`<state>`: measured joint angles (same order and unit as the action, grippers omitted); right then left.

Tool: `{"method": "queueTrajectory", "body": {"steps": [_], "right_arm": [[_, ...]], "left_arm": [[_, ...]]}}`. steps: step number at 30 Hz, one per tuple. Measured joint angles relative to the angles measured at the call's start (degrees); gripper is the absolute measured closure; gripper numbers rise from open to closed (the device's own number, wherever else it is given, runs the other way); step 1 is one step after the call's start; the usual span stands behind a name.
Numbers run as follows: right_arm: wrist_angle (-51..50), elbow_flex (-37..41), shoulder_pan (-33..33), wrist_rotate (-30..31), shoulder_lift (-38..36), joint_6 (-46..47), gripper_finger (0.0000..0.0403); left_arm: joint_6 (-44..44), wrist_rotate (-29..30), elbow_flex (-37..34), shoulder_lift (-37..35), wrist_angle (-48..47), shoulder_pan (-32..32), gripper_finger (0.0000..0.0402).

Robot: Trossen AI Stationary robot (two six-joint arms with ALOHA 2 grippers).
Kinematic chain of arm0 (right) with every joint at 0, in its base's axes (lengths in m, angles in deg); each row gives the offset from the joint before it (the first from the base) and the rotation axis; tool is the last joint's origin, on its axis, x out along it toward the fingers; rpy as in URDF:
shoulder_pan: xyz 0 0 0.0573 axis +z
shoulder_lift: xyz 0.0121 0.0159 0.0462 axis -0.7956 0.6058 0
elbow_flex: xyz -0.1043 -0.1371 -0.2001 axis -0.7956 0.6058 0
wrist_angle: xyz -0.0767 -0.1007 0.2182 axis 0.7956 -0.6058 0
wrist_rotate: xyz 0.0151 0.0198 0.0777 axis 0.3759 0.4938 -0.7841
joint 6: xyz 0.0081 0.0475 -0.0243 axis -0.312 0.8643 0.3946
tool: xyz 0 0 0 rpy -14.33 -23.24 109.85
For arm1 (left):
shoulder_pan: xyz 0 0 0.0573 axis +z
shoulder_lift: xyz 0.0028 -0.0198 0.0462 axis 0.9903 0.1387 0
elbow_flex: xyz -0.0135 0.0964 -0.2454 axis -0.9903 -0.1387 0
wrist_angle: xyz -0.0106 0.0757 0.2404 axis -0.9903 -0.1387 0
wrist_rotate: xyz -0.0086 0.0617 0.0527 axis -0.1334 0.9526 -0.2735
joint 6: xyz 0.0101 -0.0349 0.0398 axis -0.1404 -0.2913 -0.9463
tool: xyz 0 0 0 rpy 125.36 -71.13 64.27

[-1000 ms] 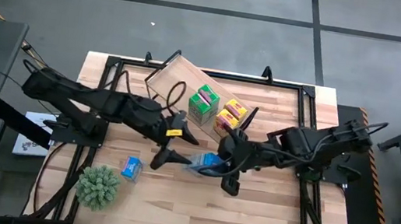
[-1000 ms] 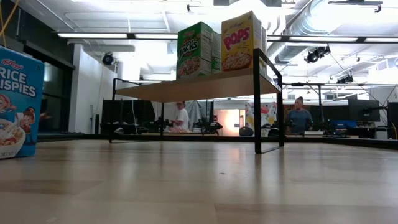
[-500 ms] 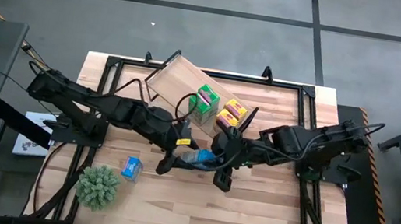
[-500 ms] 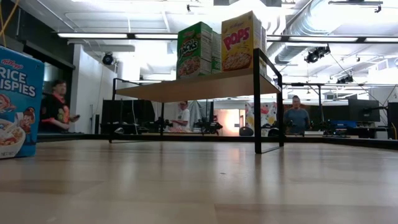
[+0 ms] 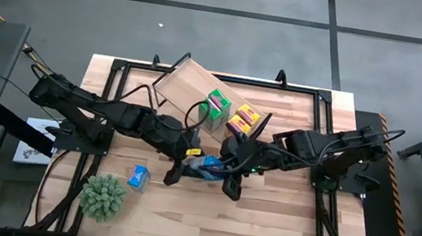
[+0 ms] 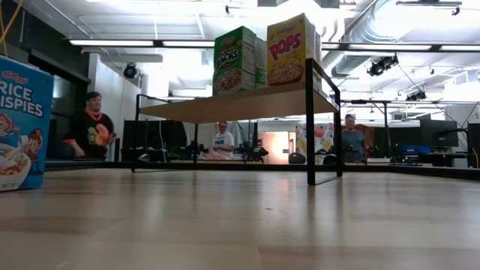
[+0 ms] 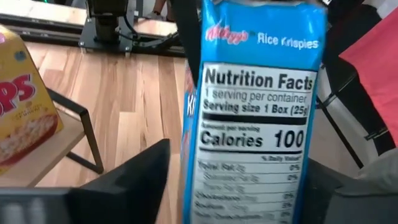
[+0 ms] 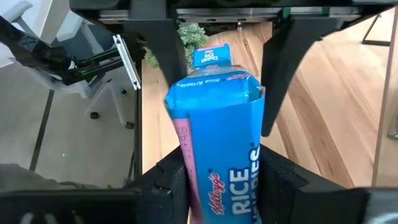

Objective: Stack cereal on shelf
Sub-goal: Put the right blue cereal box on the shelf

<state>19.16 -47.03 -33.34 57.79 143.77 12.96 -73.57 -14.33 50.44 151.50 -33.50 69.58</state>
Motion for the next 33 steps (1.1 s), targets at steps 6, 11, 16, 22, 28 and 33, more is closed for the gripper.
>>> {"method": "queueTrajectory", "body": {"steps": [6,11,16,22,28,33], "right_arm": [[0.10,0.00,0.04,-1.01,-0.99,-0.08,0.0218],[-0.20,-0.05,-0.68,-2.93,-3.29,-0.08,0.0165],[-3.25,-0.13,-0.47,-5.12,-6.49,1.87,0.0140],[-7.63,-0.14,0.51,-1.91,-8.48,3.57,0.0137],[-9.02,-0.13,1.79,2.51,-8.48,3.57,0.0137],[-9.06,-0.13,1.79,4.25,-8.48,3.57,0.0137]], "left_arm": [[-0.27,0.04,0.00,-0.51,-1.00,0.05,0.0242],[-1.64,-0.19,0.00,-3.12,-4.06,1.14,0.0276],[-1.52,1.58,-0.04,-9.88,-12.21,3.48,0.0273],[-6.39,16.39,-2.83,-23.43,-11.80,6.41,0.0270],[-11.16,23.19,-16.46,-35.83,8.51,15.81,0.0269],[-2.20,0.92,-29.51,-36.10,28.99,31.48,0.0269]]}}
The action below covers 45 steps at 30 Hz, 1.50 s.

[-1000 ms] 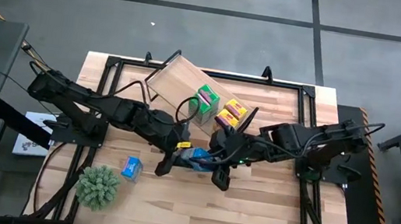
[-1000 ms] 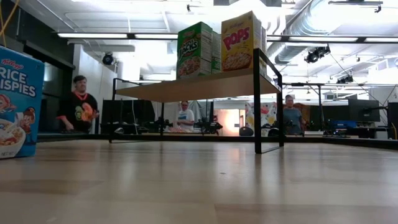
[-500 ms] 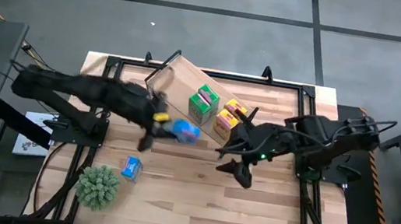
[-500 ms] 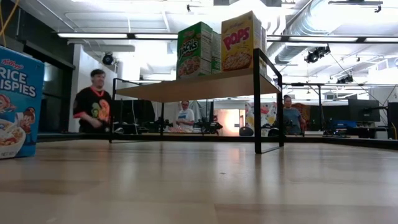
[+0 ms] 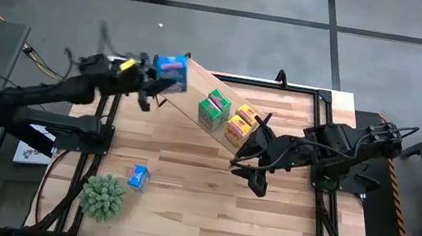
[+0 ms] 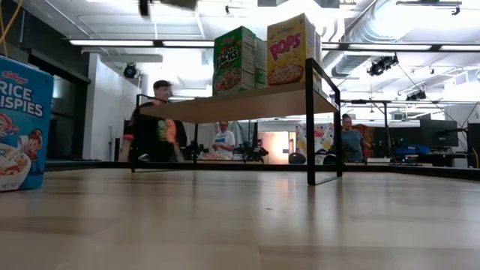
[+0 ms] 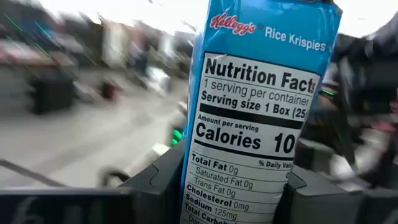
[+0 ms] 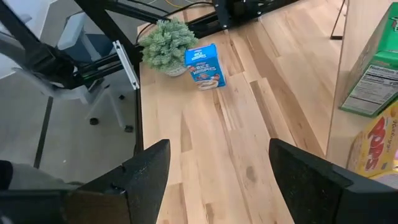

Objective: Stack cereal on shelf
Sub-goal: Put the right blue cereal box on the shelf

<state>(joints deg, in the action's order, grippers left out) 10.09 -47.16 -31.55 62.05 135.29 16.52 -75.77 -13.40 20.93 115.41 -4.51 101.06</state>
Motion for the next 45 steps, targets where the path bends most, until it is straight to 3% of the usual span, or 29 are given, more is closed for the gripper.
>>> {"method": "queueTrajectory", "body": {"steps": [2,4,9,15,19,27,45], "right_arm": [[0.00,0.00,0.00,0.06,0.00,0.00,0.0137],[0.02,0.00,-0.04,0.12,0.00,0.44,0.0137],[0.04,0.02,-0.15,1.63,0.00,2.87,0.0137],[0.07,0.02,-0.11,4.19,0.00,3.93,0.0137],[0.09,0.04,-0.11,6.68,0.02,3.93,0.0137],[0.11,0.07,-0.11,7.53,0.02,4.11,0.0137],[0.11,0.07,-0.13,9.70,0.04,3.66,0.0137]], "left_arm": [[3.58,-11.09,-2.06,3.37,1.77,6.26,0.0268],[3.61,-18.41,-2.38,7.34,0.41,11.54,0.0268],[1.19,-21.82,-2.27,14.17,6.05,20.04,0.0268],[1.69,-28.08,-2.26,21.50,11.11,21.09,0.0268],[1.24,-26.62,-2.26,26.10,11.60,19.41,0.0268],[0.69,-14.98,-2.27,31.32,15.35,17.39,0.0268],[1.06,-12.92,-6.21,32.03,17.07,15.62,0.0267]]}}
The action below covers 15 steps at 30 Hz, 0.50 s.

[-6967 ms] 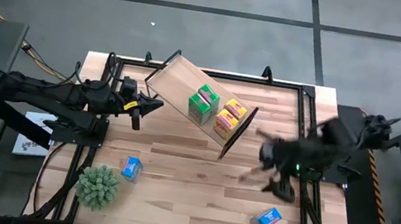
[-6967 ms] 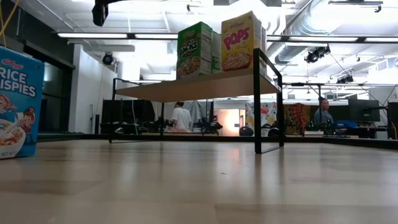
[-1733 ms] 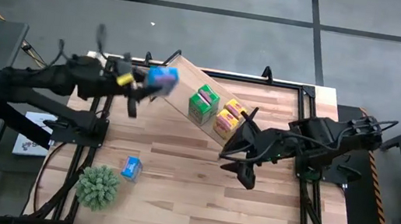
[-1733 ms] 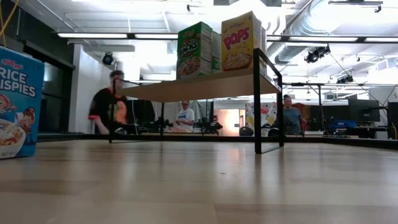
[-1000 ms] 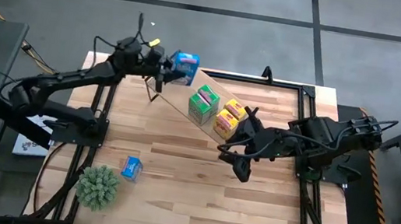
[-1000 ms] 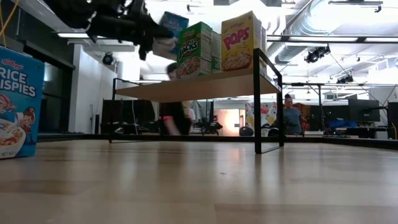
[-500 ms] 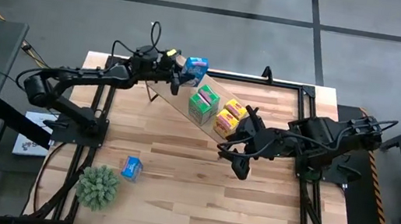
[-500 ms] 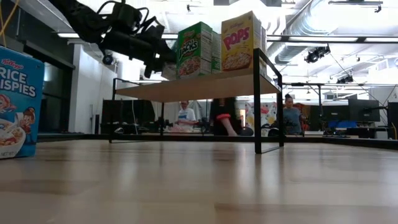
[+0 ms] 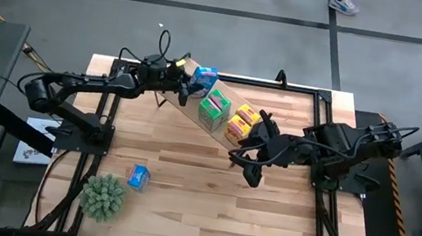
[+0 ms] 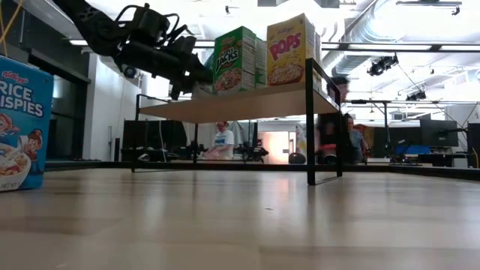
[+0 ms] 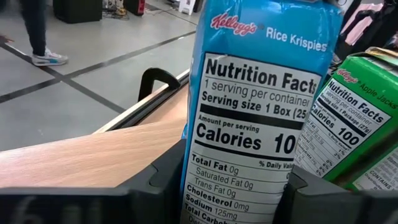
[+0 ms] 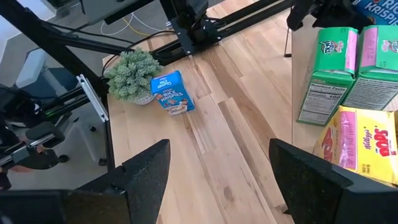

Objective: Stack cereal on shelf
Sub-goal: Put the right blue cereal box on the shelf

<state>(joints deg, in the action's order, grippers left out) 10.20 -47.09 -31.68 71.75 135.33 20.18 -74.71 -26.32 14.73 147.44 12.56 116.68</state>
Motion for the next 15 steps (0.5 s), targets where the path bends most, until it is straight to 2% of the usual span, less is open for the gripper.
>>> {"method": "queueTrajectory", "body": {"steps": [5,15], "right_arm": [[0.00,0.00,0.02,0.02,0.02,0.01,0.0137],[0.04,0.00,0.02,0.03,0.02,-0.01,0.0137]], "left_arm": [[-0.31,-0.01,0.00,-0.38,-0.55,0.00,0.0248],[0.61,-0.38,-0.13,-1.43,-1.74,0.00,0.0164]]}}
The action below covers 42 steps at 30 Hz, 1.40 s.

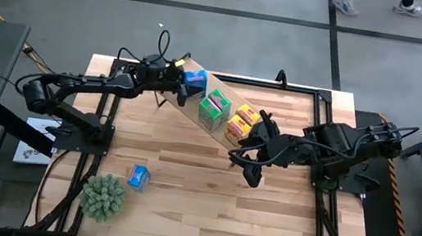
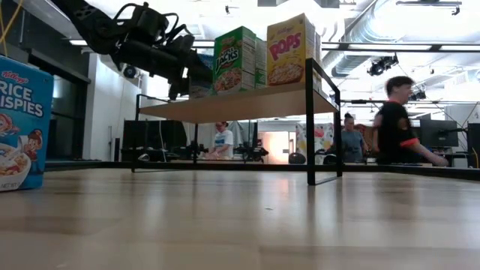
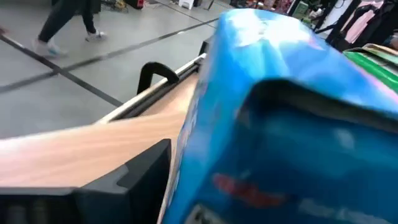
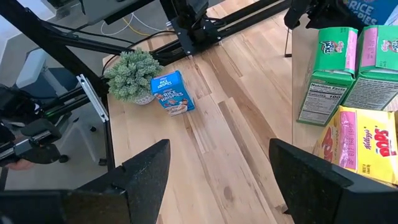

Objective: Stack cereal on shelf
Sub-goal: Put the right blue cereal box on the shelf

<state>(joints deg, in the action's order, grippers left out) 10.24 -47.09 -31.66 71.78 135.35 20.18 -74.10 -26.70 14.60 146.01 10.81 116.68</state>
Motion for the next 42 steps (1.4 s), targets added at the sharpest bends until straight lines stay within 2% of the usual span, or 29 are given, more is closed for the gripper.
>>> {"method": "queueTrajectory", "body": {"steps": [7,26,34,36,38,42], "right_arm": [[0.01,0.00,-0.02,0.01,0.00,-0.14,0.0137],[0.01,0.00,-0.01,0.03,0.00,-0.20,0.0137],[-0.02,0.00,-0.02,0.04,0.00,-0.40,0.0137],[-0.02,0.00,-0.01,0.04,0.00,-0.86,0.0137],[-0.02,0.00,0.00,0.11,0.00,-1.25,0.0137],[-0.02,0.00,0.00,0.14,0.00,-1.27,0.0137]], "left_arm": [[-0.08,-1.24,0.00,-2.08,-1.61,0.02,0.0148],[-5.91,-1.31,0.02,-18.02,-12.81,2.14,0.0149],[-4.56,0.47,0.02,-26.81,-24.37,0.94,0.0154],[-4.09,2.44,0.02,-28.08,-27.28,-0.85,0.0170],[-4.06,4.00,0.02,-28.56,-28.48,-3.34,0.0202],[-4.02,7.90,0.04,-27.56,-28.44,-9.59,0.0318]]}}
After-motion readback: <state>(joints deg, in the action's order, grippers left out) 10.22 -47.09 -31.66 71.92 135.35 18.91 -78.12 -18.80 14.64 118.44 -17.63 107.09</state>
